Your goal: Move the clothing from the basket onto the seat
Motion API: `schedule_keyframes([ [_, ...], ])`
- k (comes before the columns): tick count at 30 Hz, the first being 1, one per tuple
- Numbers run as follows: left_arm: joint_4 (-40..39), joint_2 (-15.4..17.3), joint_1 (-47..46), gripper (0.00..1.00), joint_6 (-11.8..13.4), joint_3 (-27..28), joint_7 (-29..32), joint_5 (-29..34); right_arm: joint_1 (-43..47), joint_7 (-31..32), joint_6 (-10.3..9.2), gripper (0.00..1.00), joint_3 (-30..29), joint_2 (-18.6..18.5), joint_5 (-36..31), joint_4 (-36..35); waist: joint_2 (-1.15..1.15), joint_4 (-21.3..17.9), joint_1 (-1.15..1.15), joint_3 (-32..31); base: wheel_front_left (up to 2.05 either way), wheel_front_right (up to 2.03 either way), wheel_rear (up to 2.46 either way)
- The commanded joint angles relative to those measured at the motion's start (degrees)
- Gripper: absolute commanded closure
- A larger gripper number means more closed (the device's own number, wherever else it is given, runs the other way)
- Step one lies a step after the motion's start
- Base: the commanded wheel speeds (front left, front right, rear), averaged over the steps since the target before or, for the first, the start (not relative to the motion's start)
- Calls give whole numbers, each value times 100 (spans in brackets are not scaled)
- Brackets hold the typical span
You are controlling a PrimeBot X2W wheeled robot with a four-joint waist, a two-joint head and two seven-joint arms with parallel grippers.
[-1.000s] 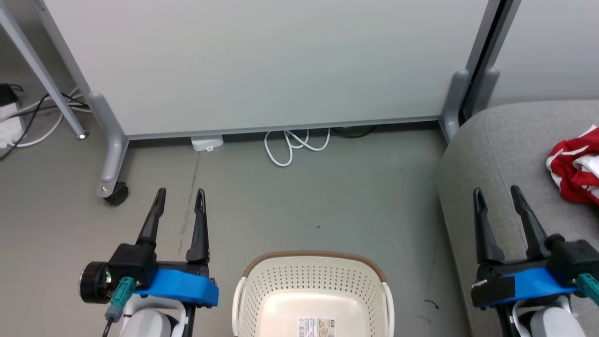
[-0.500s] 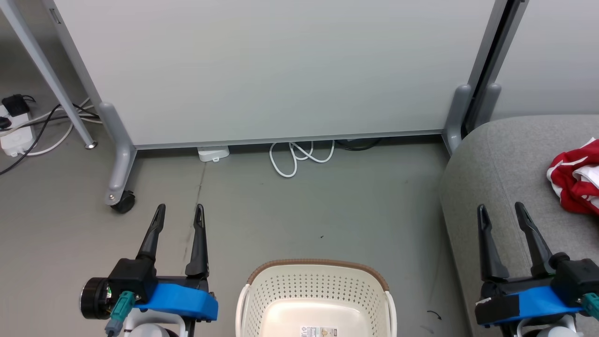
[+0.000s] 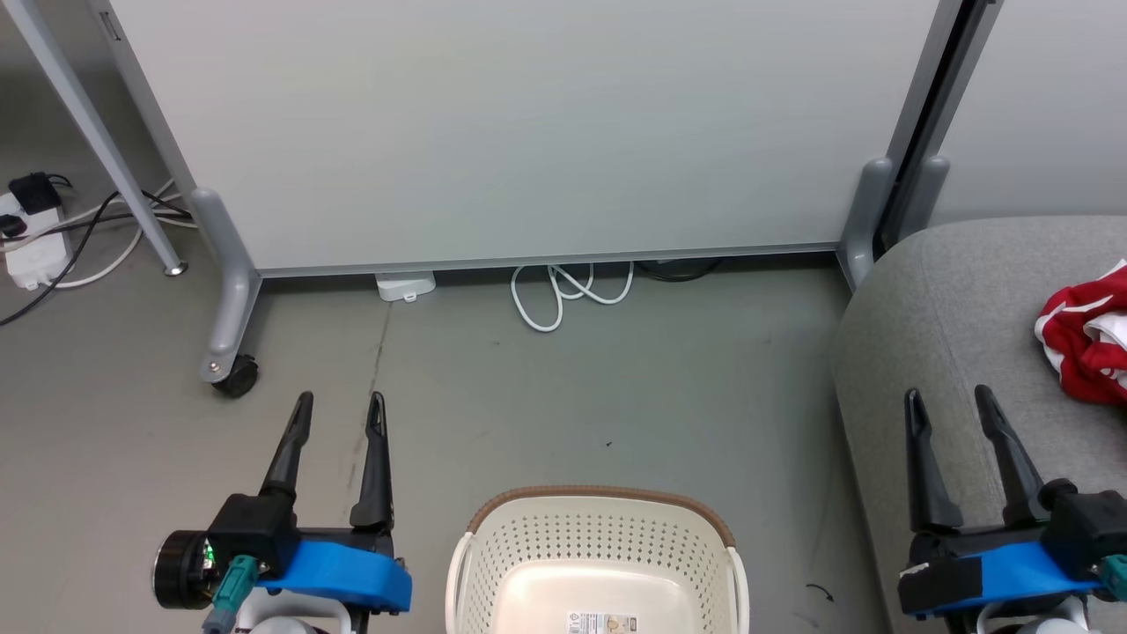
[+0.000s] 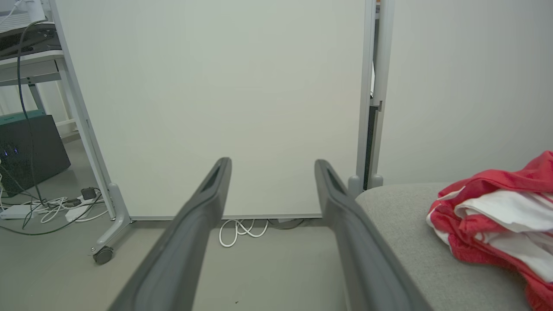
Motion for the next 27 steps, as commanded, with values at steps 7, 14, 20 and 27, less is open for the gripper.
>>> schedule_keyframes([
  [7,244,-19,188,100,-30,44,97,-191,43,87,0,100,-28,25,188,300,0,-8,1,6,0,0,0],
  [14,221,-35,148,100,-85,193,303,-972,-7,297,0,100,-39,22,1007,335,0,-36,1,8,0,0,0],
  [20,192,-47,124,100,-129,302,458,-1598,-33,442,0,100,-28,20,1662,343,0,-61,1,10,0,0,0],
  [27,166,-60,94,100,-176,420,626,-2269,-72,611,0,100,-28,18,2361,366,0,-90,1,13,0,0,0],
])
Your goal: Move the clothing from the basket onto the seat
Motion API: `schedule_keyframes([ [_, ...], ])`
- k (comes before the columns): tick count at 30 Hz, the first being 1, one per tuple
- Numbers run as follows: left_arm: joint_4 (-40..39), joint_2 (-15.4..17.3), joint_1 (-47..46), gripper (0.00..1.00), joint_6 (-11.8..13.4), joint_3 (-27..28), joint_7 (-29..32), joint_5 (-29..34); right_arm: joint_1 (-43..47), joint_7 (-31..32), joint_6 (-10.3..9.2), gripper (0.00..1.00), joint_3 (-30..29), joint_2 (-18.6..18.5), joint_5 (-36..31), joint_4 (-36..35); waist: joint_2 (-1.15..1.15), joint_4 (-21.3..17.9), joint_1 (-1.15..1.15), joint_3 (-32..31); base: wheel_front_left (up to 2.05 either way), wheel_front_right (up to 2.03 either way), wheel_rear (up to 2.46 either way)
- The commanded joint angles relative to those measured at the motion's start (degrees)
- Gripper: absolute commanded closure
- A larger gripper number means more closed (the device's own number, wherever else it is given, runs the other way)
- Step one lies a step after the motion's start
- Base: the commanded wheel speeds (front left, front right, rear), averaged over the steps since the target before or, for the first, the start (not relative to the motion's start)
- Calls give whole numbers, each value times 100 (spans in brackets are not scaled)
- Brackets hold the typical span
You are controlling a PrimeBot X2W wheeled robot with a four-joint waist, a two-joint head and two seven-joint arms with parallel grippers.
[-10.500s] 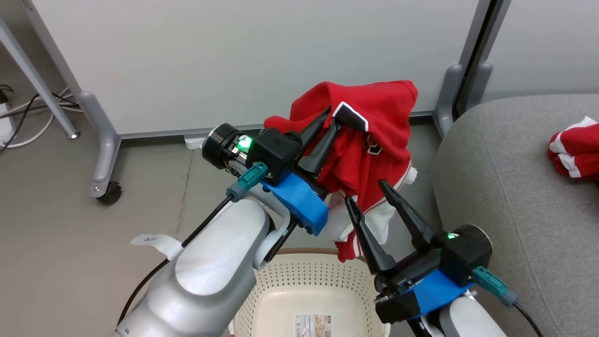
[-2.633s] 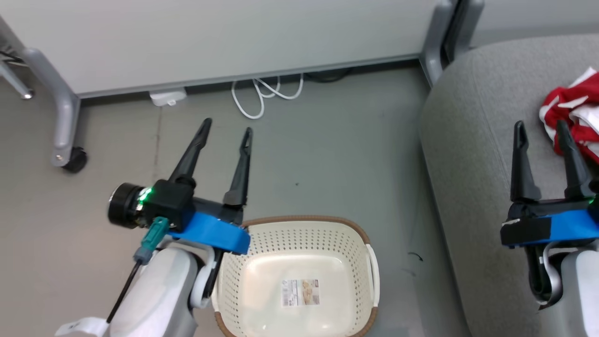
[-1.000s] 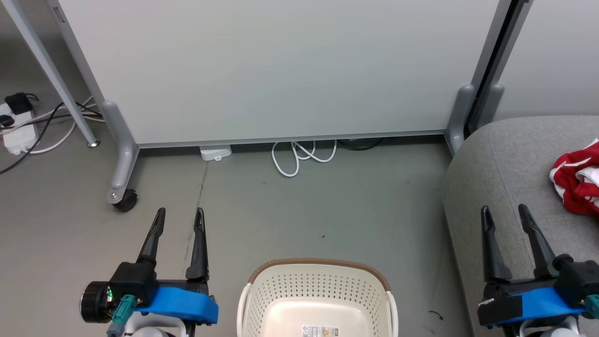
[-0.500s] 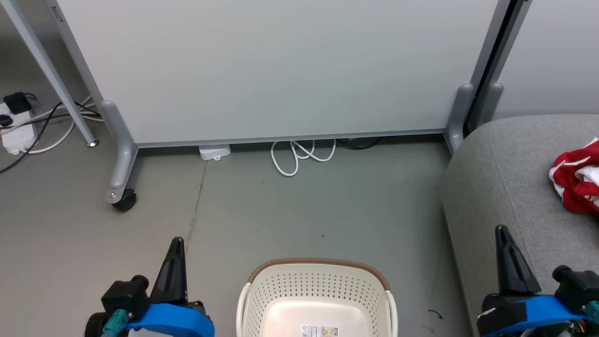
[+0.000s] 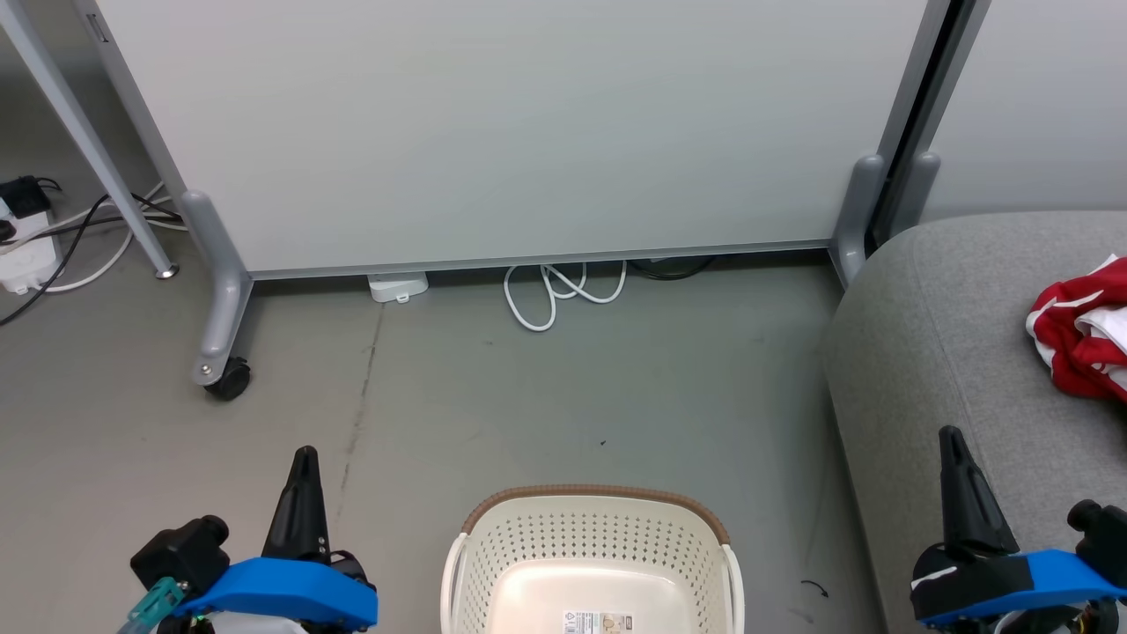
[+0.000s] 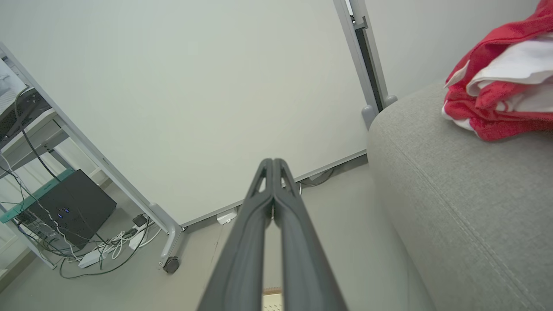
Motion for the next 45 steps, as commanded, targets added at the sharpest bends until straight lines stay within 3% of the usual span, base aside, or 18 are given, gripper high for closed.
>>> schedule_keyframes([
  [1,-110,6,-183,100,-42,79,65,-299,-176,74,0,100,-8,-23,322,-61,0,-9,0,1,0,0,0],
  [45,-207,-57,-331,100,-262,662,877,-3446,-378,901,2,100,-45,-36,3596,91,0,-186,-1,15,0,0,0],
])
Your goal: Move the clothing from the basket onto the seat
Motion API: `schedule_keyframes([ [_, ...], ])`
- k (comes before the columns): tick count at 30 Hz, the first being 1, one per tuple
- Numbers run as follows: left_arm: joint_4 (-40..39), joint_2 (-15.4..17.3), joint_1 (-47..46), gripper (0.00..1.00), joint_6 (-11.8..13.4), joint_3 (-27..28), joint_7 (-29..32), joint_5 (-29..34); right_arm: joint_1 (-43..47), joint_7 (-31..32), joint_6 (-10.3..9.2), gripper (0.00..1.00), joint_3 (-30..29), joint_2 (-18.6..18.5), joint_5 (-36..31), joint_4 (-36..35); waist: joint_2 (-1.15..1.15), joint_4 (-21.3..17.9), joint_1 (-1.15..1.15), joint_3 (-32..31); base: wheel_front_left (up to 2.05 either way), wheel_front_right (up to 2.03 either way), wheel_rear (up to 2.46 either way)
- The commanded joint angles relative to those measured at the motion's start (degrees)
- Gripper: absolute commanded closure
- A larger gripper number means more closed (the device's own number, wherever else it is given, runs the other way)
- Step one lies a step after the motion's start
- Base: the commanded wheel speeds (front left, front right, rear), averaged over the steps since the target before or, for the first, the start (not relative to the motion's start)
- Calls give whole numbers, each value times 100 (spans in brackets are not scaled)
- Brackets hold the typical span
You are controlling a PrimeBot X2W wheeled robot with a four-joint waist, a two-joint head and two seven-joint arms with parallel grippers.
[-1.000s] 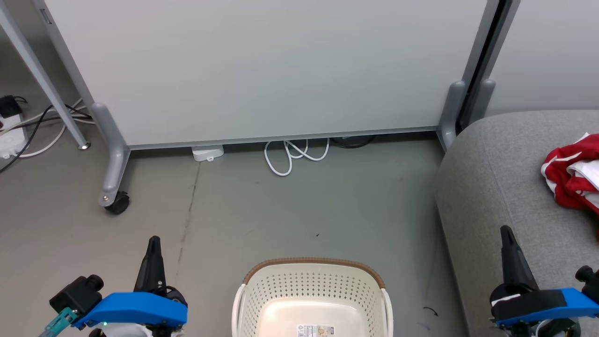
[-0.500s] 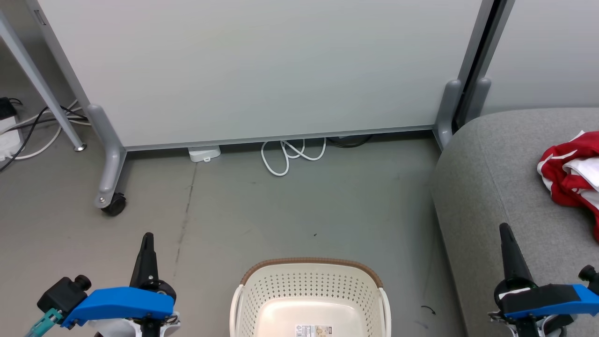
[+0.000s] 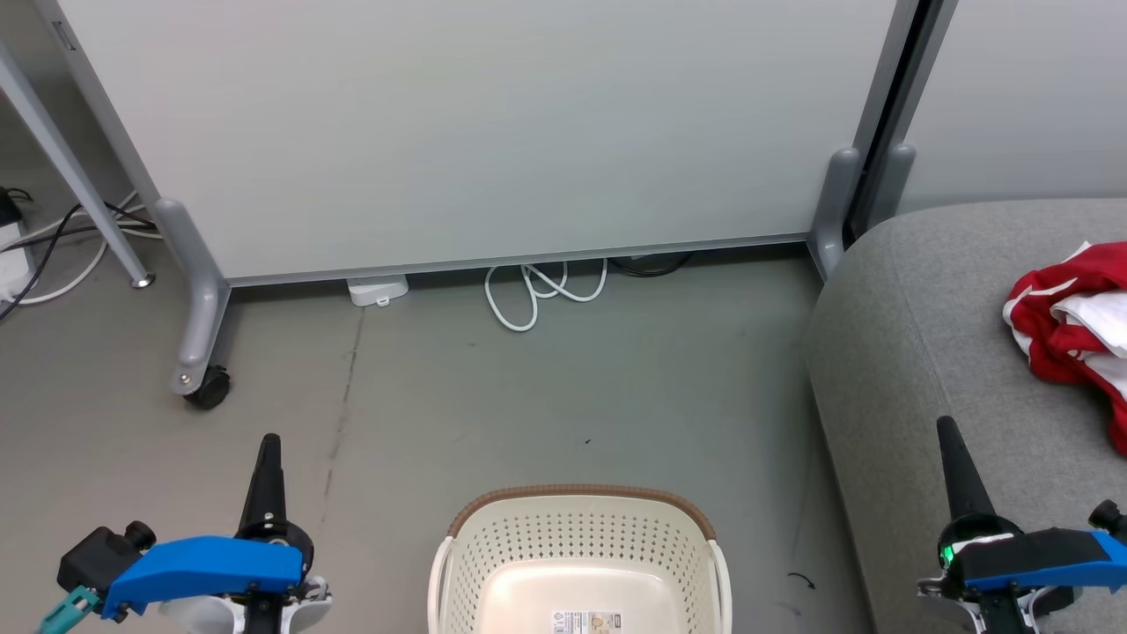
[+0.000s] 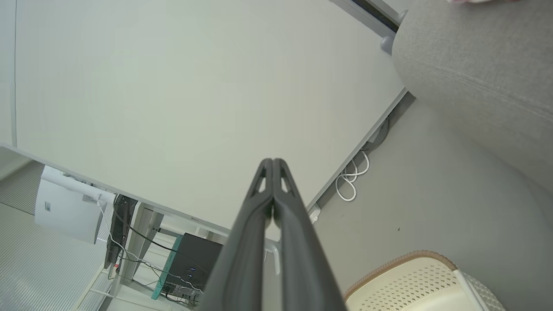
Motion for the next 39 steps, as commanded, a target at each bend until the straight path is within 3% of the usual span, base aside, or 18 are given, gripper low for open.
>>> schedule_keyframes([
  [1,-74,11,-151,100,-30,52,33,-104,-131,25,3,100,-17,-31,120,-31,0,-3,0,0,0,0,0],
  [39,-122,-30,-228,100,-173,399,522,-2001,-247,521,4,100,-36,-39,2091,70,0,-160,-1,13,0,0,0],
])
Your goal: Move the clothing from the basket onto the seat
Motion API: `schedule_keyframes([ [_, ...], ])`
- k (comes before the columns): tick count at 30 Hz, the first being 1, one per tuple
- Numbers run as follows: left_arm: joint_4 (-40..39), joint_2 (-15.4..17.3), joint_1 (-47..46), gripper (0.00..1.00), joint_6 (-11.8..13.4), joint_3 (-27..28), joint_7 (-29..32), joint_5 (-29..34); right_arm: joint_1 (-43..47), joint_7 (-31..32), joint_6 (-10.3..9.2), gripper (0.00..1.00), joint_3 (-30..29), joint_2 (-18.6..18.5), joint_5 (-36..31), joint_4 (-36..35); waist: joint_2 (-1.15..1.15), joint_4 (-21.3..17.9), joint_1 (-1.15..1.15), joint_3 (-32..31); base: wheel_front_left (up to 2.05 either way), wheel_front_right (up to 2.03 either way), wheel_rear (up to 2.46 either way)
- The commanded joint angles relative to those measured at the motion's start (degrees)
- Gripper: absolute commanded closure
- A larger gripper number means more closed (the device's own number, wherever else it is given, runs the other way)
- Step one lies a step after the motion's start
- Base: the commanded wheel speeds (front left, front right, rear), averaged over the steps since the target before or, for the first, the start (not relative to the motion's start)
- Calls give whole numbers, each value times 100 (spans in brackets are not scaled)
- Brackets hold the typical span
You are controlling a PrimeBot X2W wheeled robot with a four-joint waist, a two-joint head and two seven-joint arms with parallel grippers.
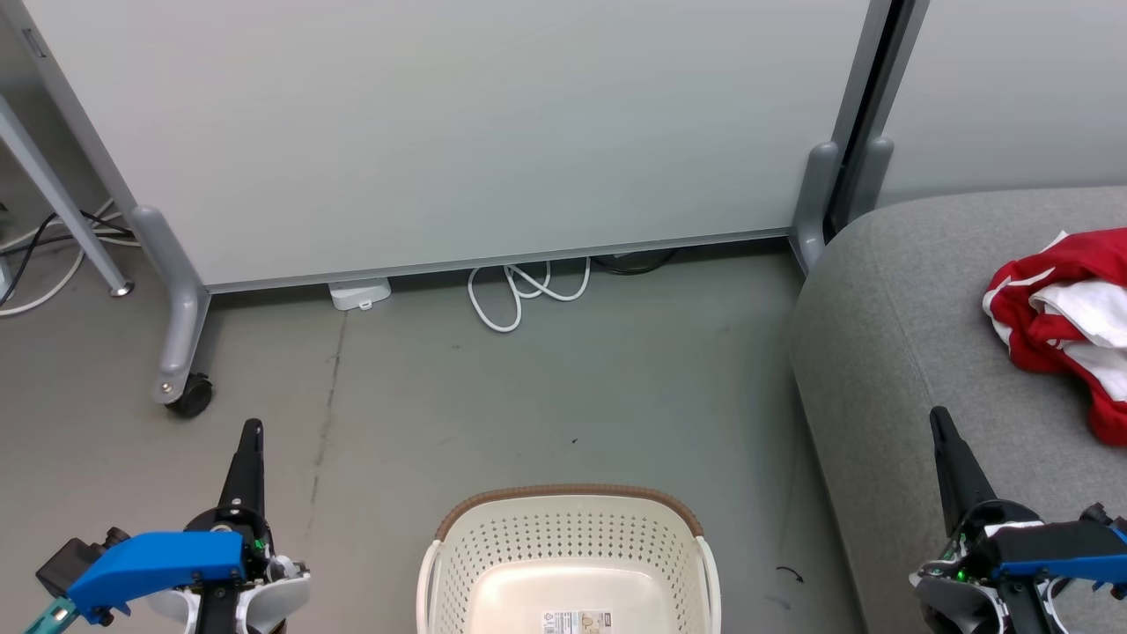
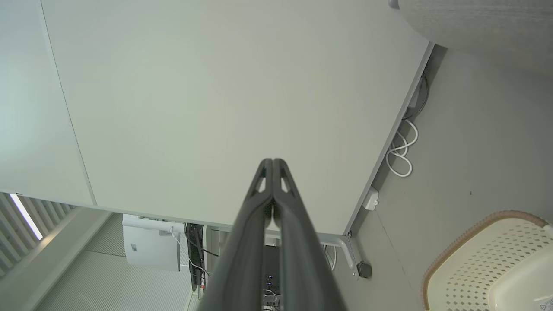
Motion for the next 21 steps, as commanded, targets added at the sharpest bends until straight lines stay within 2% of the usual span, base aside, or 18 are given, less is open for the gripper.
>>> schedule_keyframes([
  [1,-47,2,-113,100,-55,50,40,-147,-108,48,4,100,-11,-34,158,-1,0,-9,0,1,0,0,0],
  [21,-62,-18,-136,100,-107,182,232,-894,-146,248,4,100,-19,-36,938,44,0,-87,-1,7,0,0,0],
])
